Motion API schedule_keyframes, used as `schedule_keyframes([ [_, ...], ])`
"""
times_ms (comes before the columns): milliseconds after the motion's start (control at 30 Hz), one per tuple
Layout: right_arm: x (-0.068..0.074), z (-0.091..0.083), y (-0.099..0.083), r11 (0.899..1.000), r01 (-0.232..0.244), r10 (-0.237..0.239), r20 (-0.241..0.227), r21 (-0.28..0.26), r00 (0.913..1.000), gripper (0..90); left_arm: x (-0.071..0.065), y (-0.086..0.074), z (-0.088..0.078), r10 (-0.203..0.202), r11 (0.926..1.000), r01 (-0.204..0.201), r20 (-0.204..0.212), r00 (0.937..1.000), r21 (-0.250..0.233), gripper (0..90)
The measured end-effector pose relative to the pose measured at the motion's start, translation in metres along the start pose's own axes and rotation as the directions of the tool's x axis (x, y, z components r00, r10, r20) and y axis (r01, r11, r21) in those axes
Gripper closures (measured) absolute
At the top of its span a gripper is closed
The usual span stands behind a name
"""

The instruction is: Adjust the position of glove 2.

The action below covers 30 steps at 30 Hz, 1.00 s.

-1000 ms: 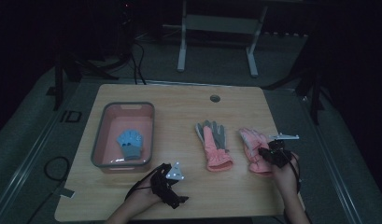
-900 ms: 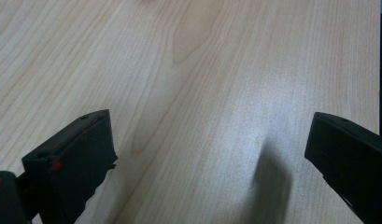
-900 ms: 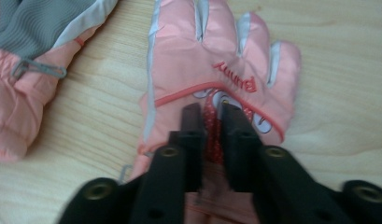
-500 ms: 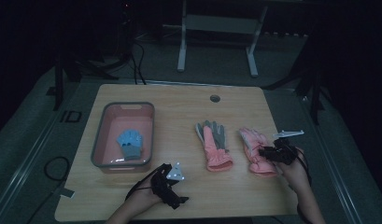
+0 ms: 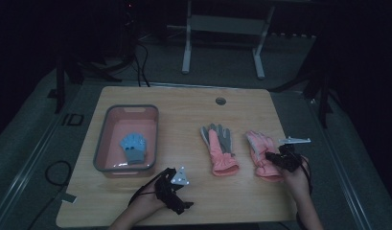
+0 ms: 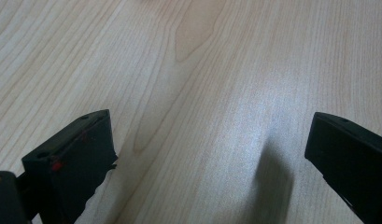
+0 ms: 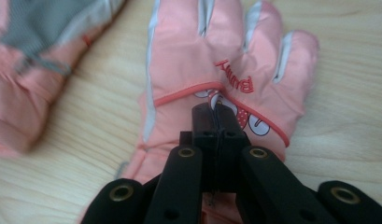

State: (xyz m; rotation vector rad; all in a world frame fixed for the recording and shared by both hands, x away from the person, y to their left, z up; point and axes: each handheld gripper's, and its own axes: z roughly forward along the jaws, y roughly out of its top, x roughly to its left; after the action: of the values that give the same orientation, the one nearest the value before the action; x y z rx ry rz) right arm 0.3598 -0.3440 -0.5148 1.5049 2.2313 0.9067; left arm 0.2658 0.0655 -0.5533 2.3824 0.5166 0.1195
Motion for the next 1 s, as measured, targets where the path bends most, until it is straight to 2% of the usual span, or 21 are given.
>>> schedule_keyframes([
  [100, 0.006, -0.013, 0.008, 0.999, -0.027, 0.027, -0.001, -0.038, 0.9996, 89.5, 0.000, 0.000, 0.000, -0.002, 1.0000, 0.002, 0.003, 1.0000, -0.007, 1.8],
  [200, 0.015, -0.028, 0.021, 0.997, -0.020, 0.022, 0.025, -0.070, 0.9994, 89.5, 0.001, 0.000, 0.000, 0.000, 1.0000, 0.000, 0.000, 1.0000, -0.004, 1.8],
  [333, 0.027, -0.046, 0.040, 0.995, 0.018, -0.012, 0.059, -0.098, 0.9982, 89.5, 0.001, 0.000, -0.001, 0.007, 1.0000, -0.007, -0.005, 1.0000, -0.002, 1.8],
  [567, 0.049, -0.069, 0.069, 0.986, 0.038, -0.028, 0.064, -0.160, 0.9976, 89.6, 0.000, 0.001, -0.001, 0.003, 1.0000, -0.003, -0.006, 1.0000, -0.009, 1.8],
  [800, 0.078, -0.077, 0.092, 0.978, 0.078, -0.071, 0.043, -0.194, 0.9966, 89.6, 0.001, 0.001, -0.003, 0.006, 0.9999, -0.006, -0.007, 1.0000, -0.010, 1.8],
  [1000, 0.109, -0.071, 0.103, 0.971, 0.113, -0.113, 0.013, -0.211, 0.9935, 89.6, 0.000, 0.001, -0.003, 0.004, 0.9999, -0.004, -0.007, 1.0000, -0.012, 1.8],
])
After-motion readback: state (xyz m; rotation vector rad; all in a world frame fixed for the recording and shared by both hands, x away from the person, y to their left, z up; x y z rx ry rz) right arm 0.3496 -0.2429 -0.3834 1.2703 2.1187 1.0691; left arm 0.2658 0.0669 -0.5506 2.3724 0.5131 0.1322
